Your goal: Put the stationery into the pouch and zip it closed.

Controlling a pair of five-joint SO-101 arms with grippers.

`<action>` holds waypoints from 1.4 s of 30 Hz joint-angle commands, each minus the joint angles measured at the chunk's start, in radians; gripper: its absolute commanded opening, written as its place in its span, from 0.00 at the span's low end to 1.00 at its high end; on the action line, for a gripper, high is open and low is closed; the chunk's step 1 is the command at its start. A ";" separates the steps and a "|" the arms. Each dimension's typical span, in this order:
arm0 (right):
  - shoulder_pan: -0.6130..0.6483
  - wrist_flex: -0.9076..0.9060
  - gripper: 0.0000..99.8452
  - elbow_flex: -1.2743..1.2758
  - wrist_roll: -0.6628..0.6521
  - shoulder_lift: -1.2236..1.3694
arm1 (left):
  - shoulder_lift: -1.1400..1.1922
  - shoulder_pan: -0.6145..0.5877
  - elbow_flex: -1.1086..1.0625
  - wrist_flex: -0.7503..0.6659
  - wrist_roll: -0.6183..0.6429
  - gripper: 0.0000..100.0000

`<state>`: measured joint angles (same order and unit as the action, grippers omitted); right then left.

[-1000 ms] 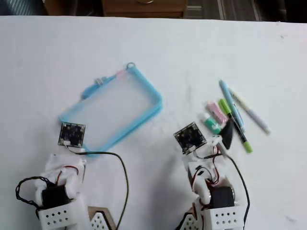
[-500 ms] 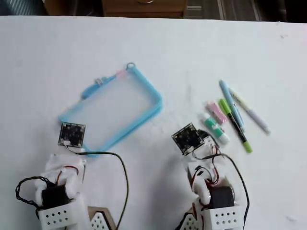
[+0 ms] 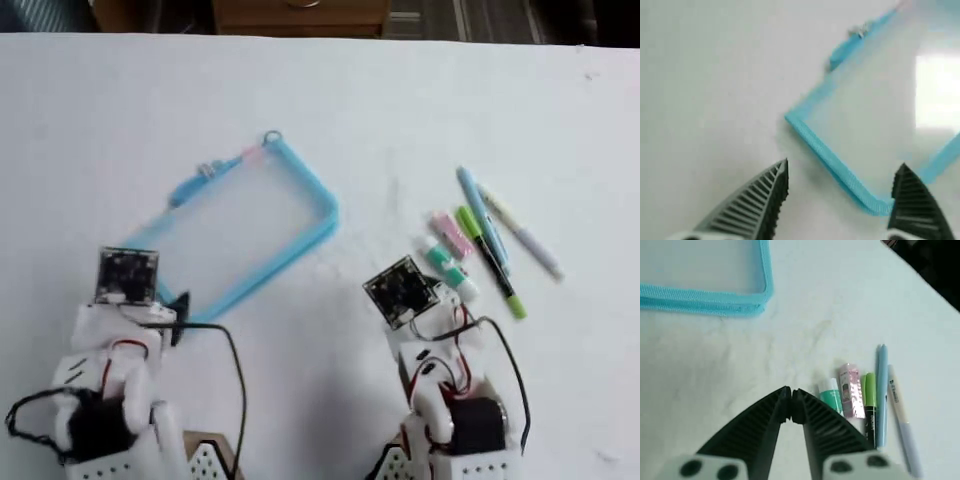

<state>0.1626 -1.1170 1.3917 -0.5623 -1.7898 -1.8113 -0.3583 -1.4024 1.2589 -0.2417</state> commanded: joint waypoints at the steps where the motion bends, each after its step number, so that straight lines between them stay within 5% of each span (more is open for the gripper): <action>1: 0.035 -0.062 0.02 -0.164 0.015 0.056 | -0.001 0.012 0.150 -0.040 0.023 0.25; 5: 0.071 -0.085 0.02 -0.341 0.074 0.240 | 0.005 0.031 0.204 -0.048 0.021 0.12; 11: 0.222 -0.205 0.02 -0.718 0.341 0.638 | 0.222 0.108 0.262 0.041 0.008 0.14; 18: 0.387 -0.234 0.02 -0.888 0.407 1.033 | 0.619 0.102 0.511 0.149 -0.003 0.14; 23: 0.387 -0.156 0.02 -0.944 0.407 1.245 | 0.829 -0.002 0.511 0.023 -0.206 0.14; 31: 0.348 -0.008 0.18 -1.105 0.410 1.612 | 1.125 -0.145 0.505 -0.147 -0.057 0.14; 42: 0.360 0.019 0.19 -1.590 0.413 2.144 | 1.366 -0.153 0.508 -0.226 0.129 0.14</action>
<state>0.5186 -1.0817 -0.0077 -0.1603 0.2662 -0.4580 -0.4964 -0.9237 1.0457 -0.1588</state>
